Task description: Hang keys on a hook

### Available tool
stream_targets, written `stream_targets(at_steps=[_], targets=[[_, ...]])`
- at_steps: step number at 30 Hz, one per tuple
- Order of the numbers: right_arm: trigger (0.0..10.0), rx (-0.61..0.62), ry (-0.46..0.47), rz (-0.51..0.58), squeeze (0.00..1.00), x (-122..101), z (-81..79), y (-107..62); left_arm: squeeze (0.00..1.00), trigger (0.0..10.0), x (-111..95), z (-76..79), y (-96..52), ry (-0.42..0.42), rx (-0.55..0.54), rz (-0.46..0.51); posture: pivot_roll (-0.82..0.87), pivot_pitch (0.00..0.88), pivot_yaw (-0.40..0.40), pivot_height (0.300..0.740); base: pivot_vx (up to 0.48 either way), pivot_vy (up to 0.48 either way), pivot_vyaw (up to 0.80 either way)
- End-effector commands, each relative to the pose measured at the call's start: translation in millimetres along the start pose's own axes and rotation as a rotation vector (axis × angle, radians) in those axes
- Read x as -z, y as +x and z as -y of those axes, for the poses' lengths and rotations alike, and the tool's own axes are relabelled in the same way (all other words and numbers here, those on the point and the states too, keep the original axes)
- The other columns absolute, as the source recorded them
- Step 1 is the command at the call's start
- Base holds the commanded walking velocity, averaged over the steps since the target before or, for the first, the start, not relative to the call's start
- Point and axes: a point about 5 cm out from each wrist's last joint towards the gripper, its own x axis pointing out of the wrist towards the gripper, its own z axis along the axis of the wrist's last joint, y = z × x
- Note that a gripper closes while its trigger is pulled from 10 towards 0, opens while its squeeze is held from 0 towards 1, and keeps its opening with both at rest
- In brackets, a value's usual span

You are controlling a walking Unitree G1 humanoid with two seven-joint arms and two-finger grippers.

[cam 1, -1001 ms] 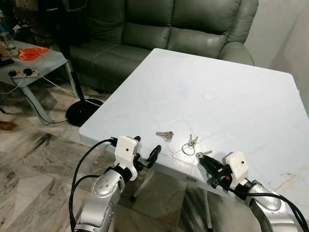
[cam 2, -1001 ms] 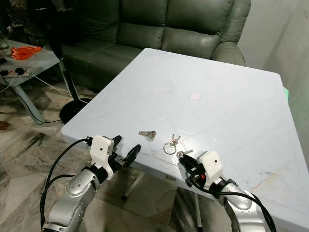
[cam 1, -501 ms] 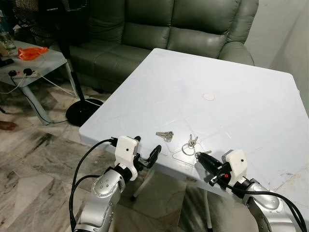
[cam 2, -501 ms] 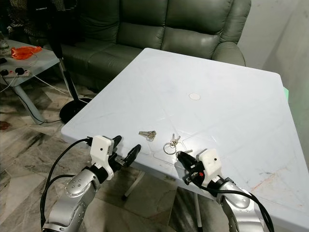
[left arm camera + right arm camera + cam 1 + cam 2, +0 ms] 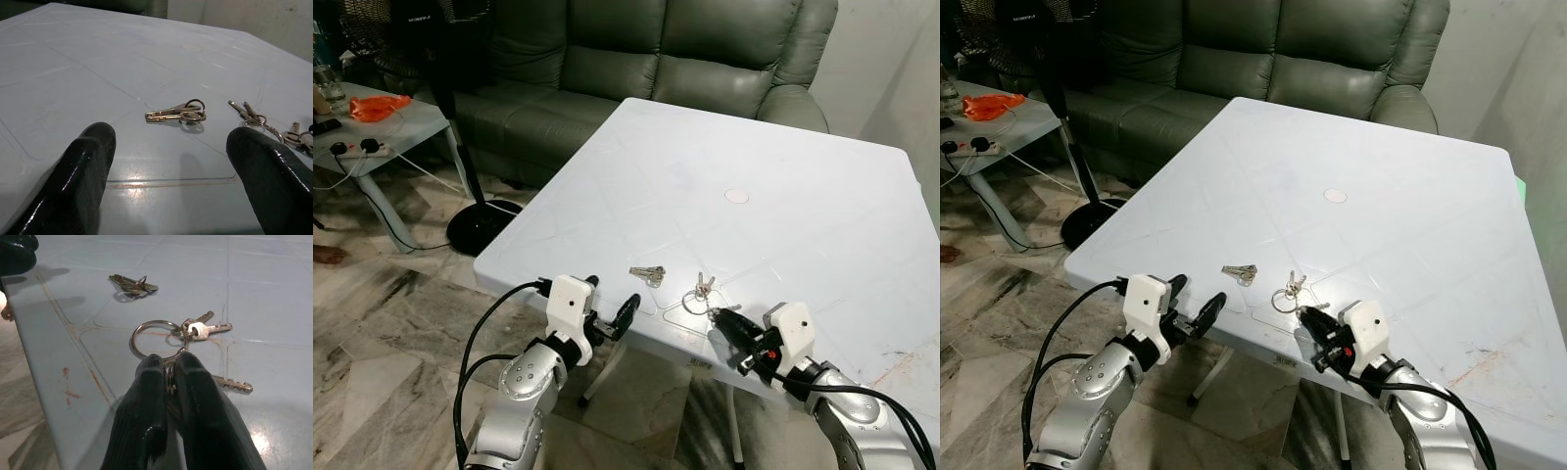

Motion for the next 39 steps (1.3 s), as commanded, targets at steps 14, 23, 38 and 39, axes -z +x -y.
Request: stream_targets(at_steps=[14, 23, 38, 39], targets=[[10.0, -0.004, -0.016, -0.009, 0.00, -2.3, -0.3, 2.7, 0.00, 10.0, -3.6, -2.2, 1.4, -0.002, -0.016, 0.009, 0.00, 0.000, -0.037, 0.740, 0.000, 0.000, 0.00], [10.0, -0.005, -0.016, -0.020, 0.00, 1.0, -3.0, 3.3, 0.00, 10.0, -4.3, -2.9, 1.9, -0.003, -0.016, 0.011, 0.00, 0.000, -0.034, 0.740, 0.000, 0.000, 0.00], [7.6, 0.015, -0.030, -0.020, 0.00, 2.9, -1.3, 3.1, 0.00, 10.0, -5.4, -2.8, 2.9, -0.004, -0.017, 0.015, 0.00, 0.000, -0.034, 0.740, 0.000, 0.000, 0.00], [5.6, 0.019, -0.033, -0.024, 0.00, 3.4, -0.9, 2.9, 0.00, 10.0, -5.4, -3.0, 2.9, -0.003, -0.017, 0.015, 0.00, 0.000, -0.034, 0.740, 0.000, 0.000, 0.00]])
